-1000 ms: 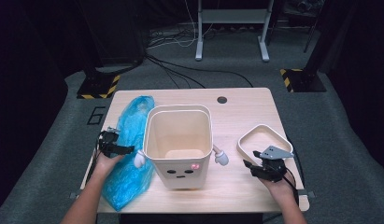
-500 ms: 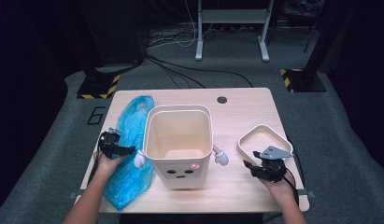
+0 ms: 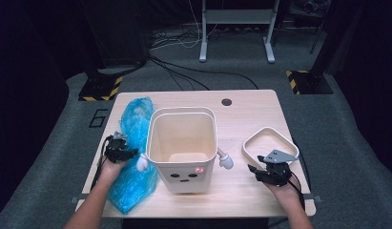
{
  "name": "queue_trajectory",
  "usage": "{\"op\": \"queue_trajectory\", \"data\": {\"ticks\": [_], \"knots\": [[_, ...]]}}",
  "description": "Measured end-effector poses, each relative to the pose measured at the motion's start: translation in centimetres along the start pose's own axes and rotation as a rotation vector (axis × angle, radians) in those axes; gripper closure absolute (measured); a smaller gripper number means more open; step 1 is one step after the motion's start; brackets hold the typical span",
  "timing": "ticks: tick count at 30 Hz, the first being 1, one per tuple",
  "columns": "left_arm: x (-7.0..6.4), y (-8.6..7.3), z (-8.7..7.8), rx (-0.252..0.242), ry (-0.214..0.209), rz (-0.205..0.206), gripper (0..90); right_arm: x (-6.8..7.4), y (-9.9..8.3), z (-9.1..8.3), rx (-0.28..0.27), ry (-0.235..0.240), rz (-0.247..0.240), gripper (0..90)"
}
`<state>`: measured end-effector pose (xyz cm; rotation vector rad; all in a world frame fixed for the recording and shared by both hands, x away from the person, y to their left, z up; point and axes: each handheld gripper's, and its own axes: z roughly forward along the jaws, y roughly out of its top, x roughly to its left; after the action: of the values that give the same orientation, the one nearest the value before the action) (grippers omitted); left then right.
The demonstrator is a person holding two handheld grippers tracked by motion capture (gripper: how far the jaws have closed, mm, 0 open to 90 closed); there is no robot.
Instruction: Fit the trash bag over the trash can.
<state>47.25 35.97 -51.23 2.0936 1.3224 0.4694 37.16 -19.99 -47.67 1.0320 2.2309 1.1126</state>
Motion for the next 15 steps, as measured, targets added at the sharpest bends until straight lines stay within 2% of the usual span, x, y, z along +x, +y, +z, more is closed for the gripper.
{"op": "queue_trajectory", "data": {"ticks": [5,8,11,15], "knots": [[-0.1,0.0,0.0,-0.002,-0.019,0.005,74.1,0.0,0.0,0.0,0.003,0.002,-0.002,44.5],[0.3,0.0,0.0,-0.005,-0.065,-0.034,83.5,0.0,-0.1,0.1,0.007,0.004,0.002,44.7],[0.9,-0.1,0.0,-0.008,-0.108,-0.081,86.7,0.0,0.0,0.0,0.002,0.002,-0.002,44.7],[1.2,-0.2,-0.2,-0.006,-0.144,-0.073,87.5,0.0,-0.1,0.0,-0.002,0.001,0.001,44.7]]}}
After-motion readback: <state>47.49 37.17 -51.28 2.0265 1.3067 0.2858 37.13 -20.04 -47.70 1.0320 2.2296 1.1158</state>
